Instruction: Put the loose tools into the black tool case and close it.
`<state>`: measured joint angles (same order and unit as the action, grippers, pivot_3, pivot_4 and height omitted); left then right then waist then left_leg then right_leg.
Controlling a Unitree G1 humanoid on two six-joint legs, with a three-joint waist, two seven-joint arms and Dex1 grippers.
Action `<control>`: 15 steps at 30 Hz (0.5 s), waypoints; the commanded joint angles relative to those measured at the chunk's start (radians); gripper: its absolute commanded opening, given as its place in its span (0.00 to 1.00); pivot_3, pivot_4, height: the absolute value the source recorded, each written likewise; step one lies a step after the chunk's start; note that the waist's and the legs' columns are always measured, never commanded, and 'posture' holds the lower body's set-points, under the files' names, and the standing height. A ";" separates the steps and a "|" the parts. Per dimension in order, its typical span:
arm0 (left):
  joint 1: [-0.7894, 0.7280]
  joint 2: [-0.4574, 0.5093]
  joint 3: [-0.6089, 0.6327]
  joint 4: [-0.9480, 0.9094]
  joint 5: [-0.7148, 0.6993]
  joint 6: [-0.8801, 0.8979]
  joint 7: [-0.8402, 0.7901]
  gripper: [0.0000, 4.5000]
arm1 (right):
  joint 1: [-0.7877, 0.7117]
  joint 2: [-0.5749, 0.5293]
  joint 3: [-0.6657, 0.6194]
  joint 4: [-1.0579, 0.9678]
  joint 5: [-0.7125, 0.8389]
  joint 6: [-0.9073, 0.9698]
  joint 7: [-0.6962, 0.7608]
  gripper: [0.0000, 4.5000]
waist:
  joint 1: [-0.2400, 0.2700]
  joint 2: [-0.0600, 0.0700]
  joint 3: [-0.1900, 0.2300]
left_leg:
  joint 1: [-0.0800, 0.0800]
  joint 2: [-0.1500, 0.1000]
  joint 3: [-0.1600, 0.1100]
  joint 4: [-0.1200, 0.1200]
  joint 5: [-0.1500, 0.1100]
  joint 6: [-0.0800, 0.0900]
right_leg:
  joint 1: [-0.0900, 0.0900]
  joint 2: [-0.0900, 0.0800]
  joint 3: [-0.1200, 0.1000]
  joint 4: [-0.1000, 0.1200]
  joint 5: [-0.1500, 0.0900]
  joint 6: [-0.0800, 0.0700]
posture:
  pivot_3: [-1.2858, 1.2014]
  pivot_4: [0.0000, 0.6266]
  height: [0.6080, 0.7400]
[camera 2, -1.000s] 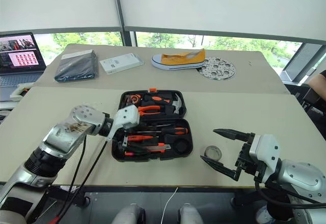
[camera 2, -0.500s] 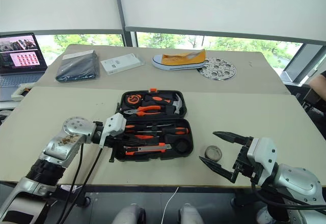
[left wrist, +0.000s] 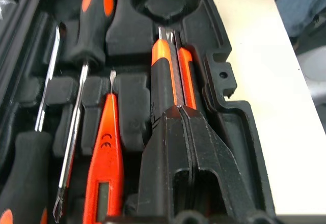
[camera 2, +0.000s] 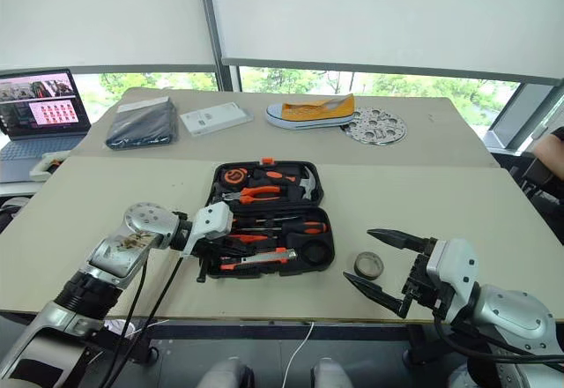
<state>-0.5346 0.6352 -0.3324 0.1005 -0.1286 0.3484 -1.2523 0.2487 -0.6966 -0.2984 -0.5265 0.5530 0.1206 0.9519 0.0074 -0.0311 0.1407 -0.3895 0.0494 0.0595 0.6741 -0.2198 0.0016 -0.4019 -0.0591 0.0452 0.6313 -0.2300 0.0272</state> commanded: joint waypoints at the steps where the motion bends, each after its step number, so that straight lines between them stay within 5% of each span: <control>1: 0.062 -0.008 -0.047 0.110 0.061 0.058 0.044 0.00 | -0.012 0.005 -0.005 -0.011 -0.001 -0.016 -0.007 1.00 | -0.001 0.002 -0.003 | 0.001 0.000 0.000 0.000 0.000 0.000 | 0.000 0.000 0.000 0.000 0.000 0.000 | 0.52 0.24 1.00; 7: 0.076 -0.075 0.066 0.155 -0.030 -0.162 0.045 0.00 | 0.007 0.013 -0.020 -0.015 -0.004 -0.025 -0.019 1.00 | -0.001 0.008 -0.009 | 0.006 0.000 -0.001 -0.003 -0.005 -0.008 | 0.000 -0.001 0.000 -0.002 0.000 -0.001 | 0.52 0.24 1.00; 10: 0.073 -0.119 0.161 0.167 -0.107 -0.266 0.038 0.15 | 0.037 0.021 -0.060 -0.014 -0.005 -0.038 -0.029 1.00 | 0.006 0.007 -0.008 | 0.003 -0.001 0.000 -0.004 -0.004 -0.006 | -0.001 -0.001 0.000 -0.001 0.000 0.000 | 0.52 0.24 1.00; 15: 0.099 -0.141 0.308 0.141 -0.321 -0.425 -0.152 0.54 | 0.174 0.030 -0.192 0.052 -0.020 -0.113 0.025 1.00 | 0.007 0.005 -0.007 | -0.014 -0.001 0.000 -0.003 0.000 0.001 | -0.011 -0.001 0.000 -0.002 0.000 -0.001 | 0.52 0.24 1.00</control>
<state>-0.4350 0.4962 -0.0838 0.2704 -0.3650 -0.0121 -1.3336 0.3942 -0.6729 -0.4201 -0.5005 0.5331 0.0582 0.9543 0.0139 -0.0263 0.1340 -0.4066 0.0483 0.0597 0.6713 -0.2193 0.0023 -0.4161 -0.0596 0.0454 0.6295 -0.2303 0.0268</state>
